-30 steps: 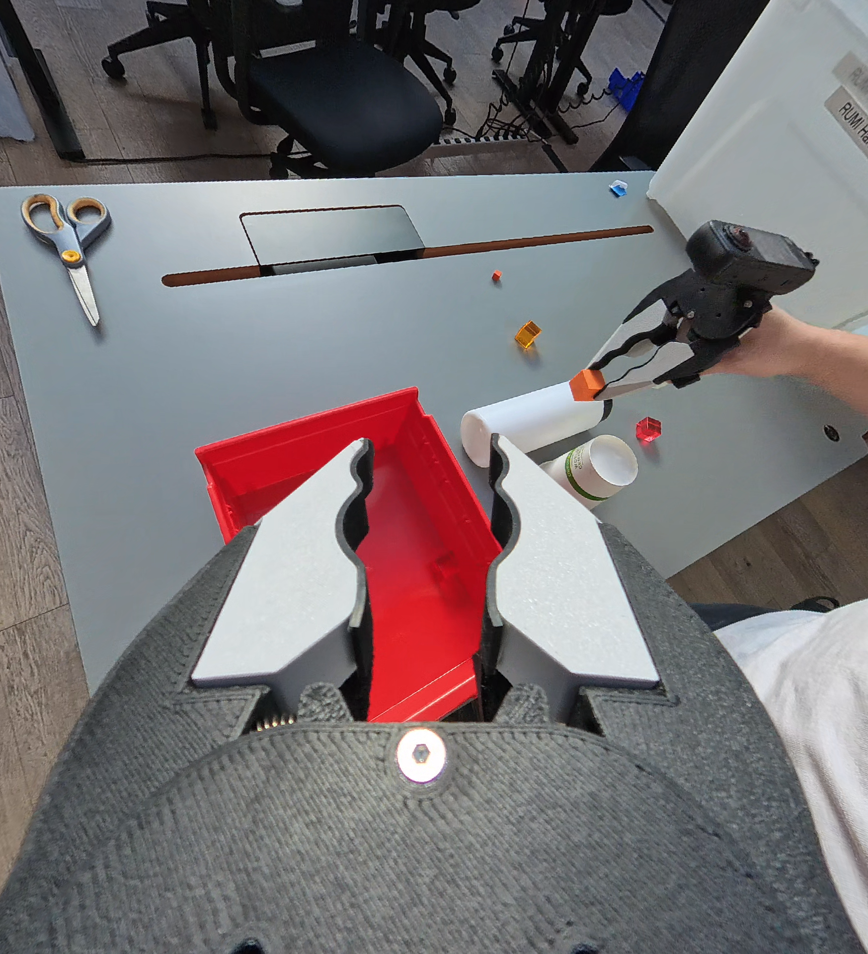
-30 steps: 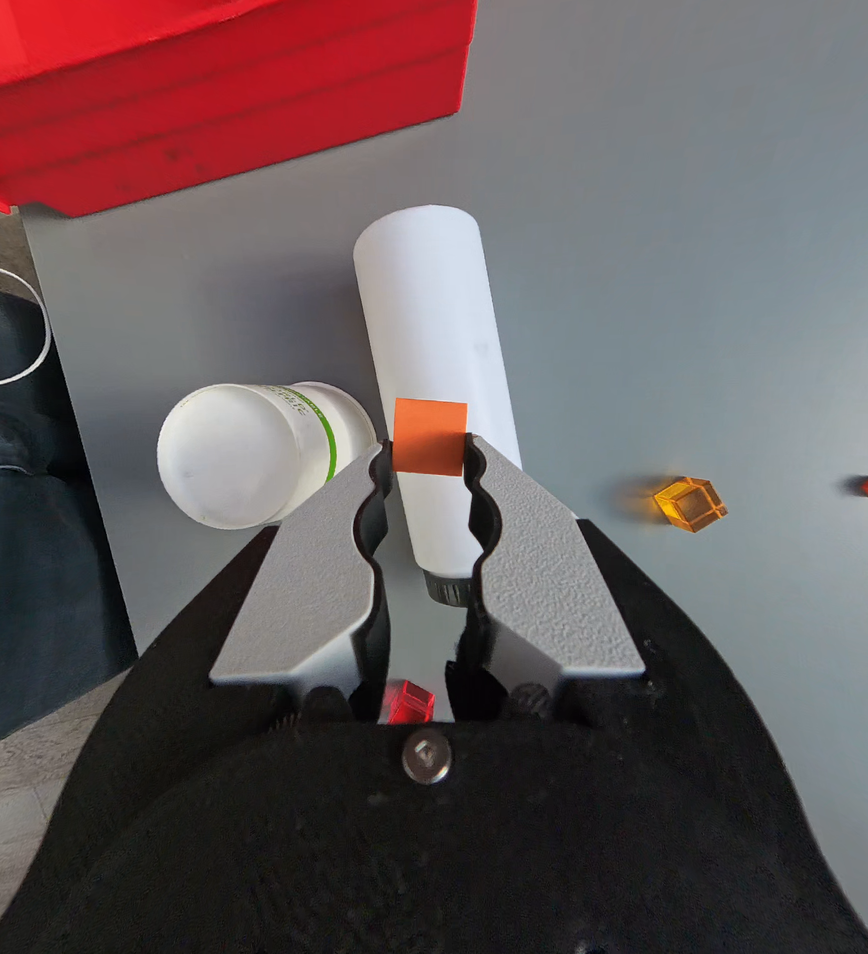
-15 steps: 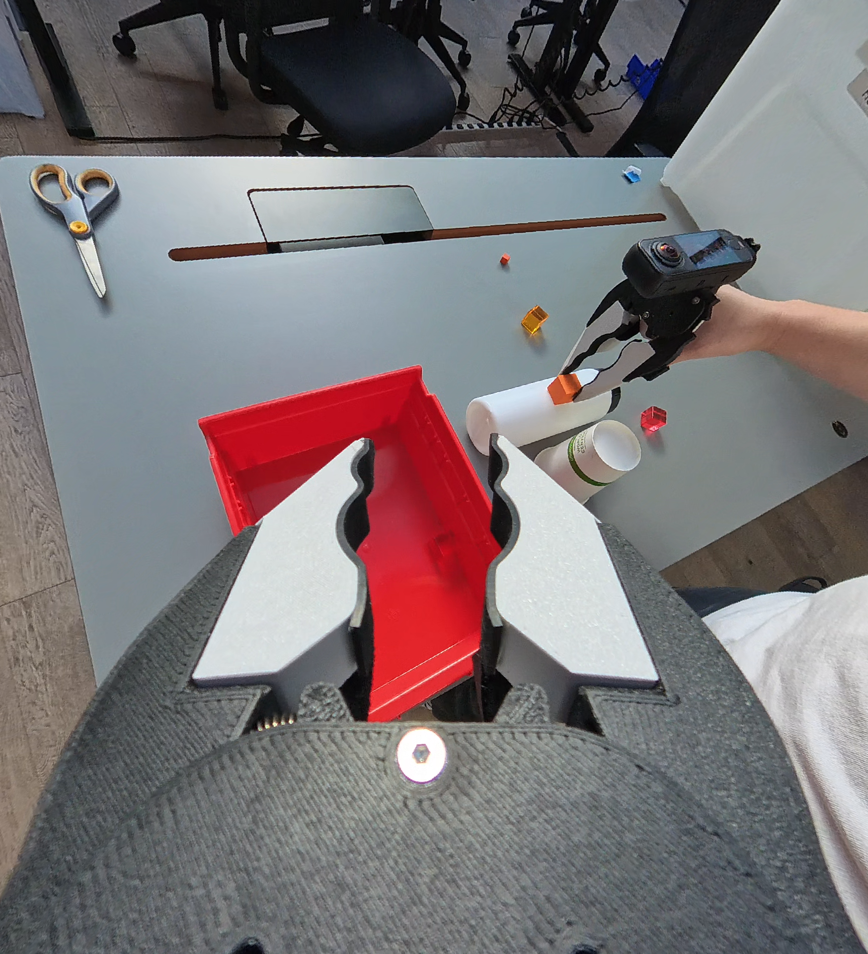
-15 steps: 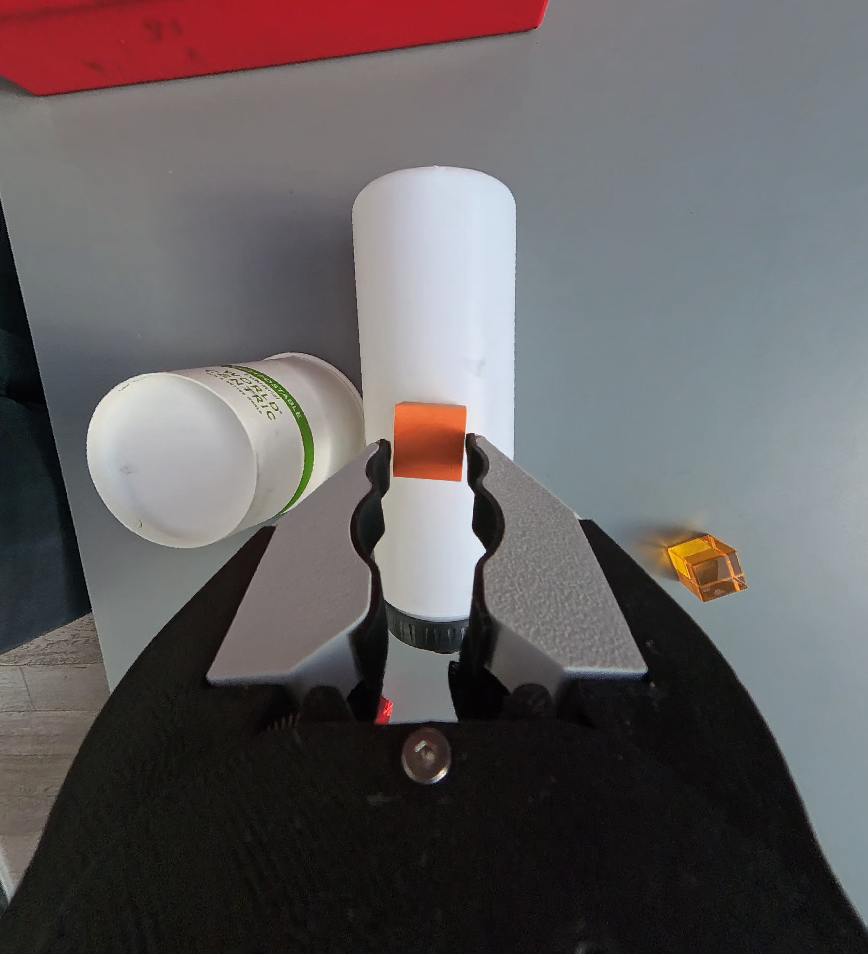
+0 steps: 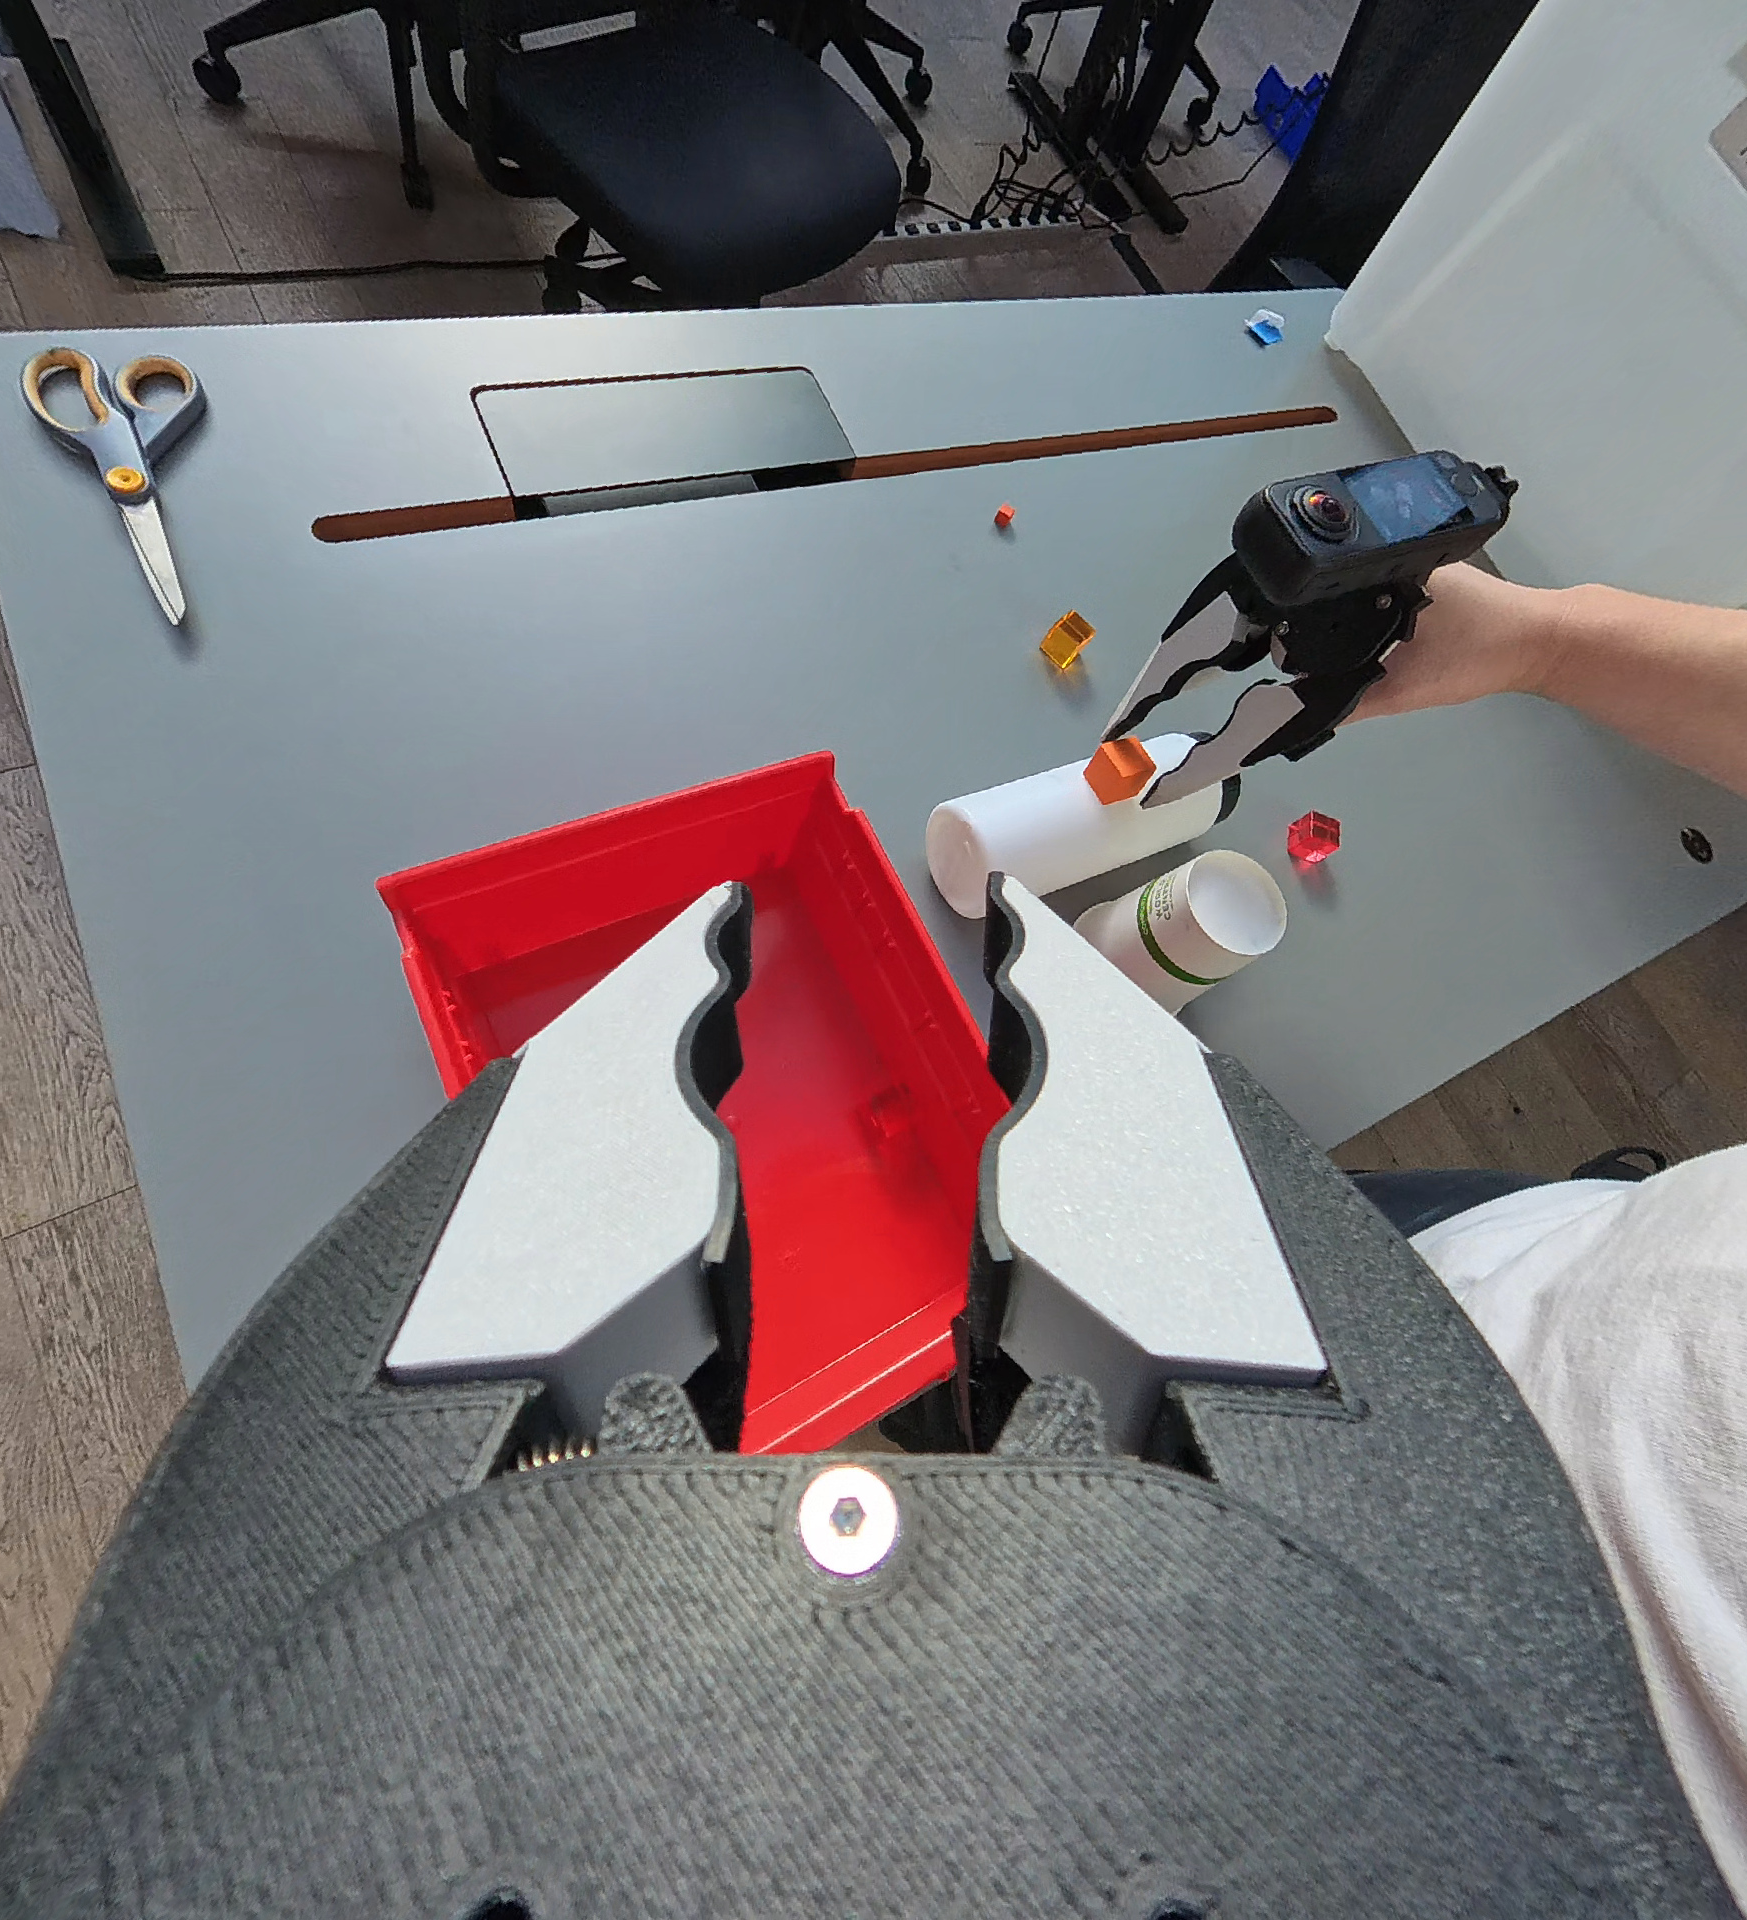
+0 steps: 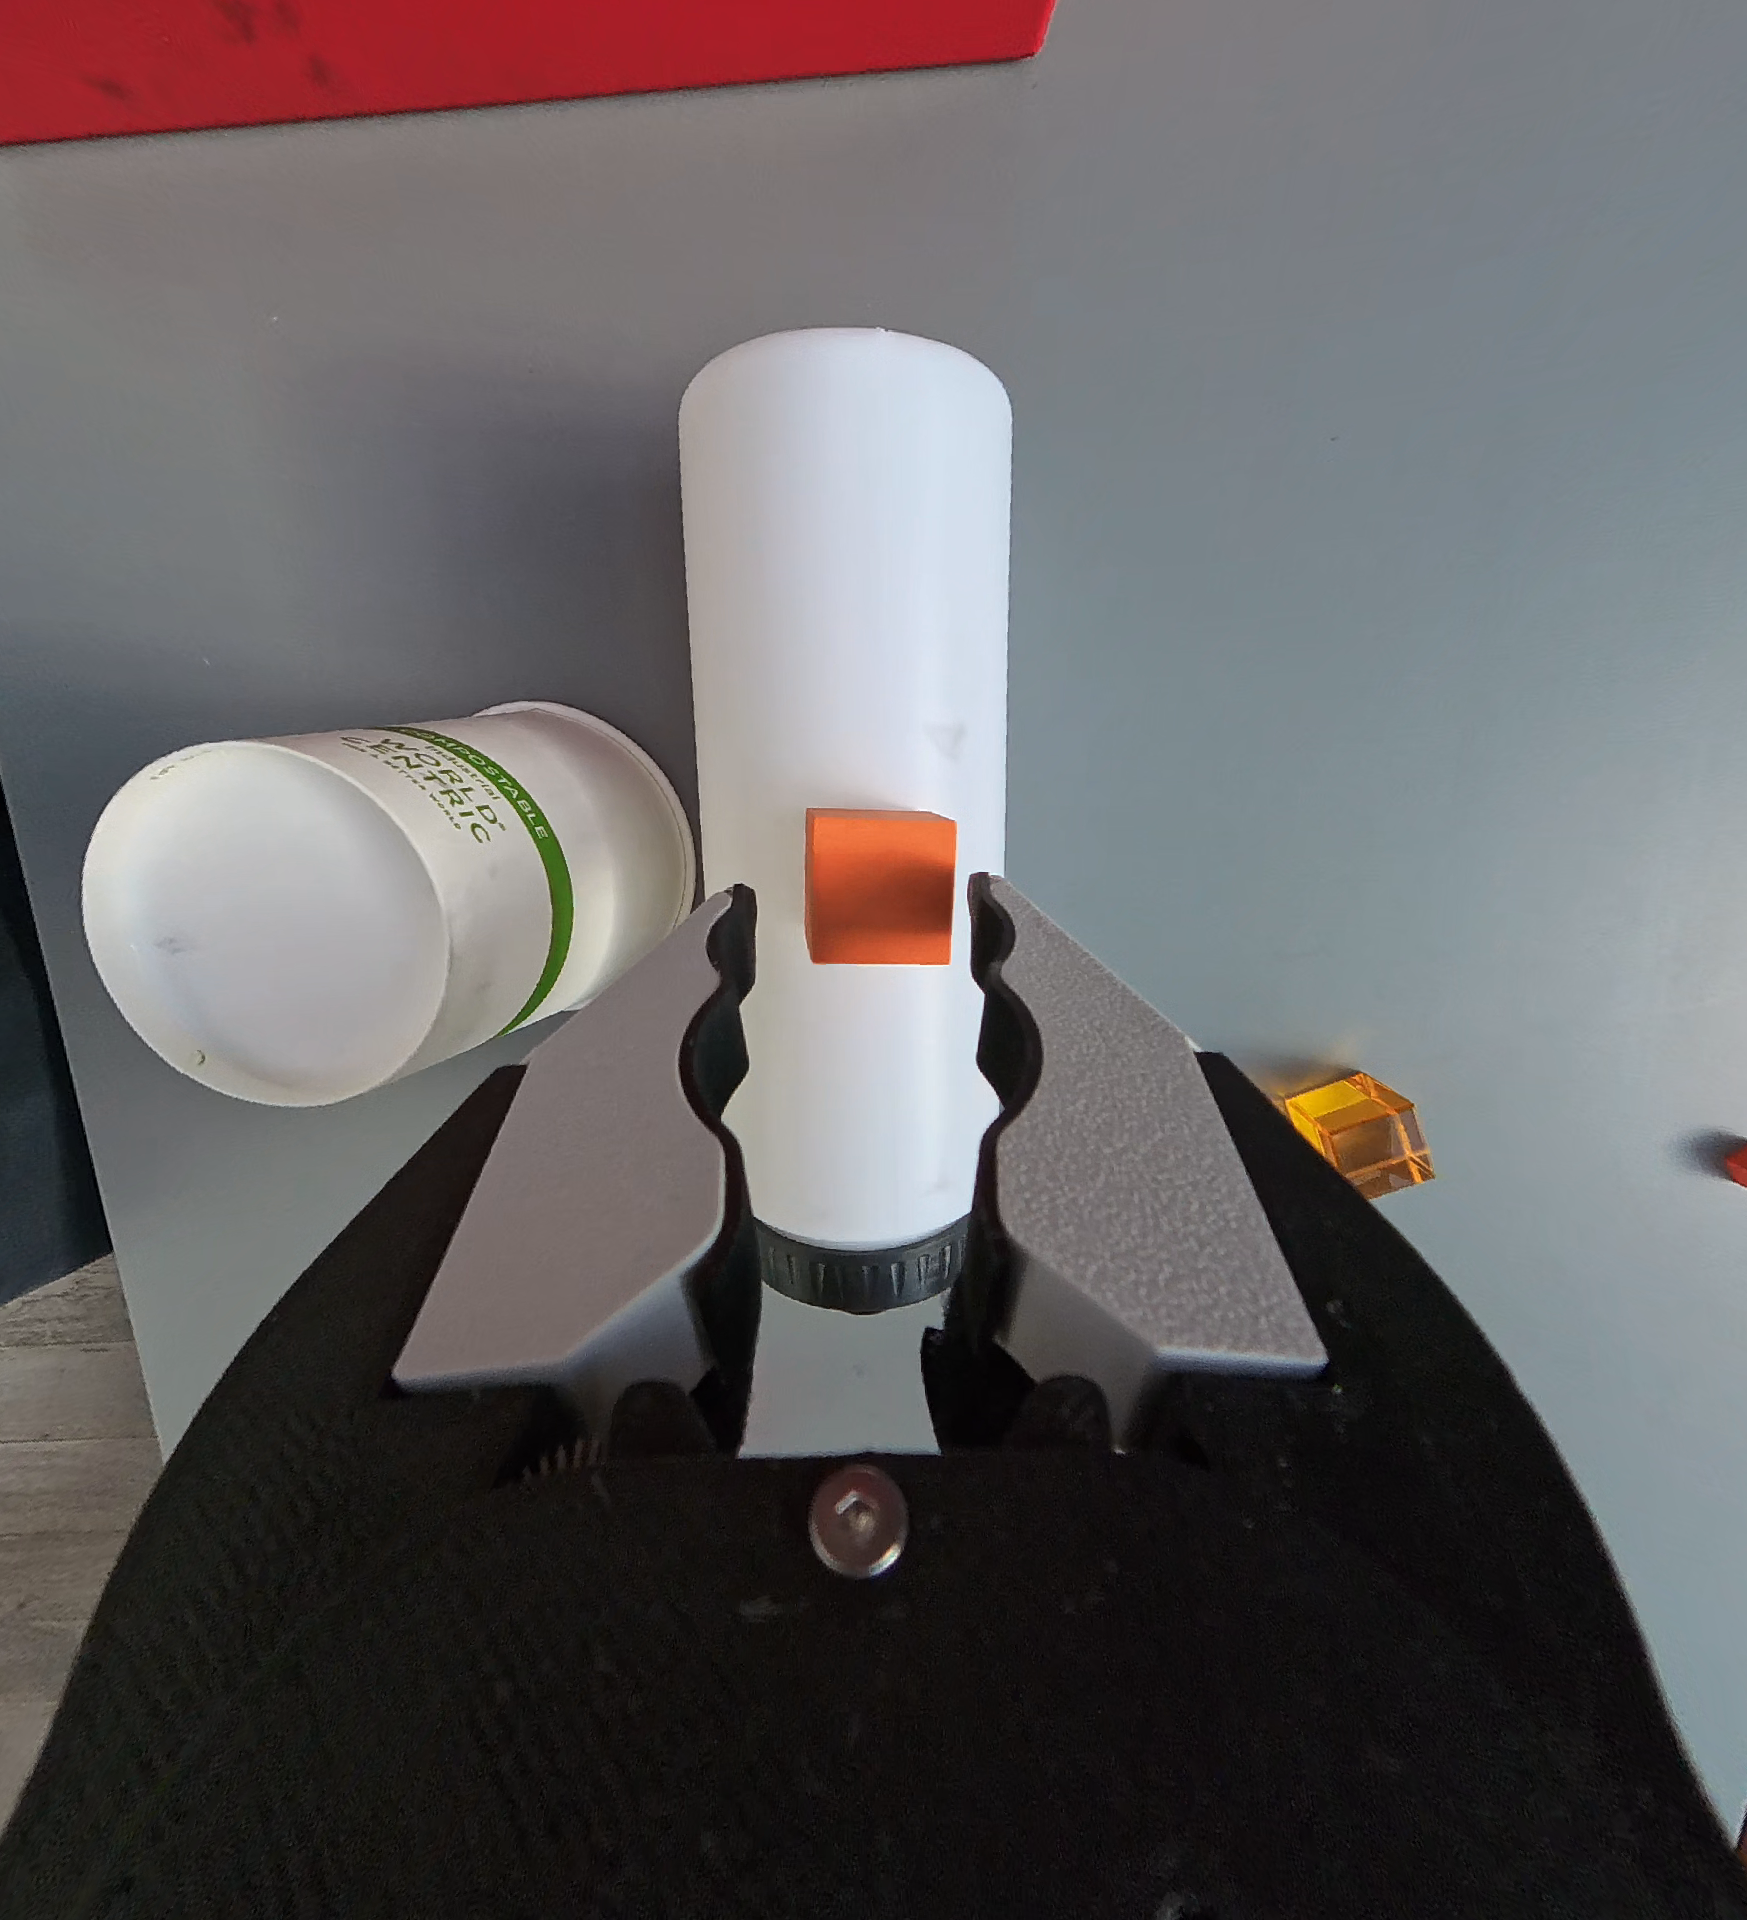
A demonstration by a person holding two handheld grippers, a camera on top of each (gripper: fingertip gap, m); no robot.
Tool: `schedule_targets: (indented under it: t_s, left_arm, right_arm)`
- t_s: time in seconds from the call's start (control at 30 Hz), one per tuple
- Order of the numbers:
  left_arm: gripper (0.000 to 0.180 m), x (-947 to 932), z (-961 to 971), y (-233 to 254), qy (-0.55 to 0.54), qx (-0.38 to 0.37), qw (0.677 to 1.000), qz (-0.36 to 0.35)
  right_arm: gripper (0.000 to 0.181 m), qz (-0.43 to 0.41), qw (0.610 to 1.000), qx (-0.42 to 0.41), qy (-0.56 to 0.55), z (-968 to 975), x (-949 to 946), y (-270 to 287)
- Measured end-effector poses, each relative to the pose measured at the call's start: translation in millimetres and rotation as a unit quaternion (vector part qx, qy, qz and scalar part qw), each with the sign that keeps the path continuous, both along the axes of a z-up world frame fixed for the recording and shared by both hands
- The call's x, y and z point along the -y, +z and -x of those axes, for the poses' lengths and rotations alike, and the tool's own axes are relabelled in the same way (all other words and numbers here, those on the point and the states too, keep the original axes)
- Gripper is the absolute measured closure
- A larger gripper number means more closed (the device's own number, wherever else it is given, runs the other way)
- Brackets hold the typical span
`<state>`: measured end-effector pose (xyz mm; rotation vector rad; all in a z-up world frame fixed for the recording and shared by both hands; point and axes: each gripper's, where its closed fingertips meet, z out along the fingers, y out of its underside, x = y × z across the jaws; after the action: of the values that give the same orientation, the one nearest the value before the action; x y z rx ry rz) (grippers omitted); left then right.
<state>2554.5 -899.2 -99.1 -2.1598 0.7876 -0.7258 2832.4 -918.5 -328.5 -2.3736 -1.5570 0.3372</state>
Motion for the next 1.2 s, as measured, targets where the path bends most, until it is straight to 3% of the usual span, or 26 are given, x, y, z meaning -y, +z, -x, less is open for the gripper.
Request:
schedule_targets:
  t_s: [0.17,0.27,0.57,1.2]
  left_arm:
    - [0.136,-0.7,-3.2,-1.0,-0.002,-0.003,1.000,0.001]
    - [0.136,-0.7,-4.5,-1.9,-0.002,-0.003,1.000,0.003]
    - [0.136,0.0,-9.0,-4.5,-0.005,-0.003,1.000,0.006]
    - [0.136,-0.7,-16.2,-6.6,-0.011,-0.003,1.000,0.012]
  right_arm:
    - [0.140,0.000,1.000,-0.001,-0.002,-2.0,-2.4,-0.1]
    - [0.155,-0.006,1.000,-0.005,-0.005,-1.5,-4.9,2.1]
    - [0.155,-0.004,1.000,-0.005,0.008,-1.1,-0.6,0.8]
    - [0.135,-0.005,1.000,-0.006,0.001,-5.4,-0.3,-1.4]
